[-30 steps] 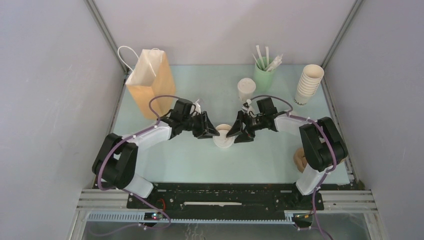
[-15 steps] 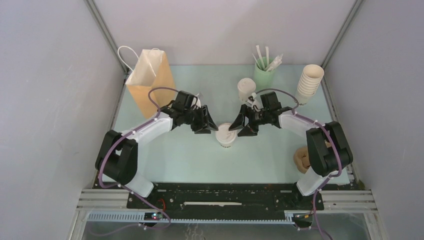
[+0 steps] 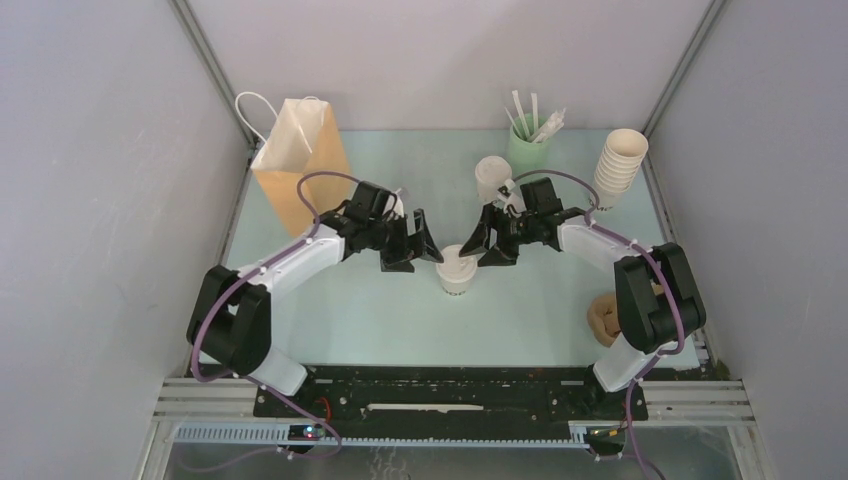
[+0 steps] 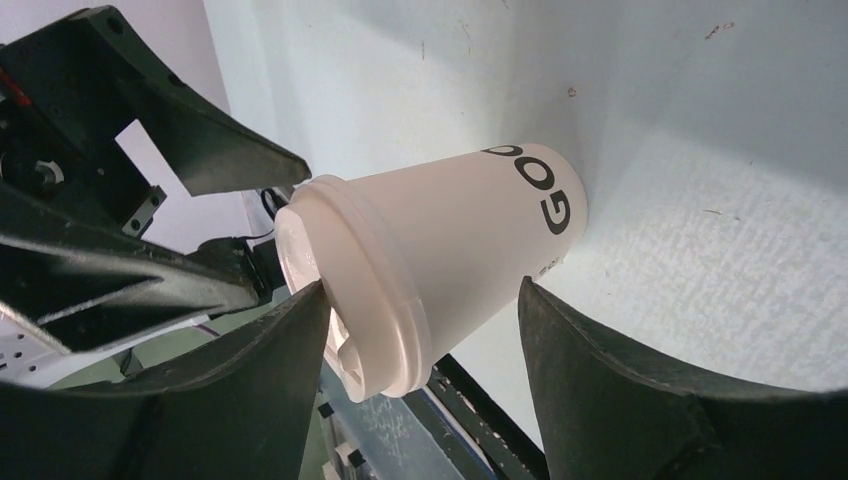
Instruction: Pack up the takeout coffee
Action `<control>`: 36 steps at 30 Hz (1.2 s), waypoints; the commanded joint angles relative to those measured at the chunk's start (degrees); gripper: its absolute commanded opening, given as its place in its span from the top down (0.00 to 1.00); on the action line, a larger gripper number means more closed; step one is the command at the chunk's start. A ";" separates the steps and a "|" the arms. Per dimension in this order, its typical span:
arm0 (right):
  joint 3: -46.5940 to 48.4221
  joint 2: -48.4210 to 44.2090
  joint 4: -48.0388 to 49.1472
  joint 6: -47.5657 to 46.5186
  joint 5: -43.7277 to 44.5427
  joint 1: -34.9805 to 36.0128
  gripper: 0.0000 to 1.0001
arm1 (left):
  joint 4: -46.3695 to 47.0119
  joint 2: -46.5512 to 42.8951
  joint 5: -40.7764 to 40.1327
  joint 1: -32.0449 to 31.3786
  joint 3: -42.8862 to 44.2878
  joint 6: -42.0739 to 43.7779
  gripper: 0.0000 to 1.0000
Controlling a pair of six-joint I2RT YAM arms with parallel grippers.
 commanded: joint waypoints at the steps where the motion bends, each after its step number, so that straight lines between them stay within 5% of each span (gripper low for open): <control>1: 1.81 -0.01 0.11 -0.27 0.39 -0.78 0.24 | -0.98 -0.29 -0.21 -2.01 4.47 1.74 0.10; 10: 1.80 1.20 1.03 -0.42 -0.90 -0.70 0.29 | -1.07 2.41 -1.16 -2.39 4.72 1.15 0.24; 25: 1.35 1.46 -0.25 -1.38 0.90 0.65 0.23 | 0.38 1.63 -3.59 -1.94 1.05 0.53 0.33; 36: -6.65 2.13 8.01 -1.78 -1.37 -0.04 0.23 | 2.03 2.39 -5.69 -4.28 -4.87 2.38 0.37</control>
